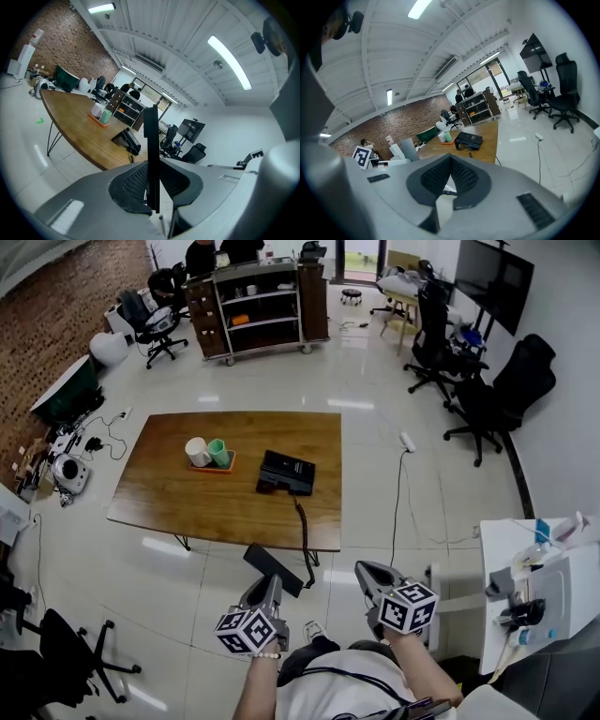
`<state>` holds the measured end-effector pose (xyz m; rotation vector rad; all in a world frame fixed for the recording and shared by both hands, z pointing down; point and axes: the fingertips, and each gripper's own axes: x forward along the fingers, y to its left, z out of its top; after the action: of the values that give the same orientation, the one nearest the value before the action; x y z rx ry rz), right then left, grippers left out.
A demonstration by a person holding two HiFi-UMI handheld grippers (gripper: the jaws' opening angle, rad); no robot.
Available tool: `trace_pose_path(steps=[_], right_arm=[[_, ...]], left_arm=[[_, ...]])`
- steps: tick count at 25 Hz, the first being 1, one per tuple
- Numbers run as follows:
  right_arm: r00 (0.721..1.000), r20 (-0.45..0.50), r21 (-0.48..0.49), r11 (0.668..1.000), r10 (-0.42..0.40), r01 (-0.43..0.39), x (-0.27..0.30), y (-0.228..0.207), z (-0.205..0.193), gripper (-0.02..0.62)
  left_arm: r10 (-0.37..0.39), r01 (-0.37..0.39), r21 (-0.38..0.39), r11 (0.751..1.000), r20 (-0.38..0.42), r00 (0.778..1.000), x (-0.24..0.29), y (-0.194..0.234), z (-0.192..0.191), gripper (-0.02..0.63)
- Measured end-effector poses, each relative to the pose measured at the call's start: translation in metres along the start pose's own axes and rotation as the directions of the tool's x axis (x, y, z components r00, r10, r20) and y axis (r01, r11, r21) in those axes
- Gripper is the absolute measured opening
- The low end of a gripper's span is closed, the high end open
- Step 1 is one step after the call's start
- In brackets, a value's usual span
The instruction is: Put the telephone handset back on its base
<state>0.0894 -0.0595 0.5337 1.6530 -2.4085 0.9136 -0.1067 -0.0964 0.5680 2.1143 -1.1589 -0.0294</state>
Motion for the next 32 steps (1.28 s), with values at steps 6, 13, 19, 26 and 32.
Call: trace_pose_path(steps=[6,13,19,26,32], right_arm=[[1.000,0.011,0.008,1.000,-0.020,0.020,0.017,-0.007,0.011,0.012],[0.999,-0.004,0.014,0.999,-0.037,0.037,0.035,-0.032,0.022,0.012],[1.000,-0.020,-0.020,1.000,-0.011,0.011,0.069,-0.054,0.053,0.012],[0.998,-0.044,-0.050,0.998,0.037,-0.039,0.114,-0.073,0.085,0.012],[0.993,-0.106,-0.086,0.994,0.052,-0.061,0.149,-0.098,0.098,0.012]], left_arm=[[-0.038,0.038,-0.037,0.999,-0.002,0.999,0.034,0.006,0.020,0.066],[-0.058,0.059,-0.152,0.987,0.014,0.998,0.079,0.015,0.023,0.066],[-0.018,0.039,-0.299,0.953,0.073,0.997,0.127,0.028,0.024,0.066],[0.031,0.035,-0.416,0.909,0.152,0.988,0.177,0.045,0.034,0.066],[0.091,0.027,-0.471,0.882,0.226,0.970,0.216,0.068,0.048,0.066]])
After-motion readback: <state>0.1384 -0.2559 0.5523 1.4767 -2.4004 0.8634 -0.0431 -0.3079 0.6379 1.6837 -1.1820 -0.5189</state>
